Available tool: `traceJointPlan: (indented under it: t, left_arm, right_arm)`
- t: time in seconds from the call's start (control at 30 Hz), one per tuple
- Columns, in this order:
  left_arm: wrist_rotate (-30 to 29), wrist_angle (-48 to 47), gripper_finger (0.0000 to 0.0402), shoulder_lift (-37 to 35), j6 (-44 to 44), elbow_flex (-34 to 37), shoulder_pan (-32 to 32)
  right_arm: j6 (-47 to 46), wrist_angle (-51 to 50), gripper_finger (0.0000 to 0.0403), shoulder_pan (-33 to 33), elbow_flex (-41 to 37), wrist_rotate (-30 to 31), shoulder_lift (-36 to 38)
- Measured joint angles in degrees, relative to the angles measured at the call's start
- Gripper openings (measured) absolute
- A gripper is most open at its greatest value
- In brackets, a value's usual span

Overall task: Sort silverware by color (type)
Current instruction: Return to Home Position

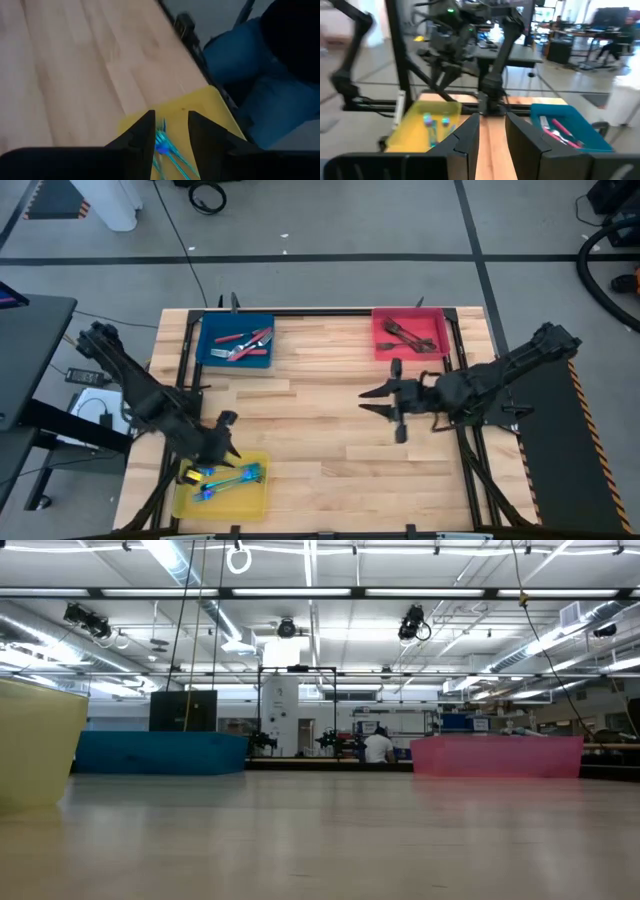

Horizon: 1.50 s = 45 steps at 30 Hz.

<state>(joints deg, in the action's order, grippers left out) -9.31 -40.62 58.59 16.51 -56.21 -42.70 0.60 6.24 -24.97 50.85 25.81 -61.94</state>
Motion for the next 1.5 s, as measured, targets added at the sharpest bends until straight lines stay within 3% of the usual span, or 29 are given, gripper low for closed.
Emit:
traceJointPlan:
  t: [0.17,0.3,0.6,0.73,1.07,1.5]
  left_arm:
    - [-0.3,0.6,0.0116,-6.5,-8.6,0.4,0.0]
    - [-0.2,2.6,0.0116,-12.1,-12.7,4.5,0.0]
    - [0.2,21.8,0.0116,-25.8,-11.2,24.8,0.0]
    - [0.2,27.3,0.0116,-29.0,-10.9,32.6,0.0]
    - [0.2,37.2,0.0116,-29.8,-6.8,45.3,0.0]
    - [0.1,43.0,0.0116,-29.8,-7.5,51.8,0.0]
  right_arm:
    - [0.8,-2.2,0.0103,0.0,-4.9,-6.6,7.8]
    - [1.4,-0.6,0.0103,0.0,-11.9,-11.2,14.8]
    - [0.8,18.2,0.0103,0.0,-30.1,-23.3,25.8]
    - [-0.4,19.3,0.0103,0.0,-34.9,-27.1,27.8]
    - [-0.4,20.8,0.0103,0.0,-43.6,-29.1,28.3]
    - [0.0,23.7,0.0103,0.0,-49.4,-33.7,28.3]
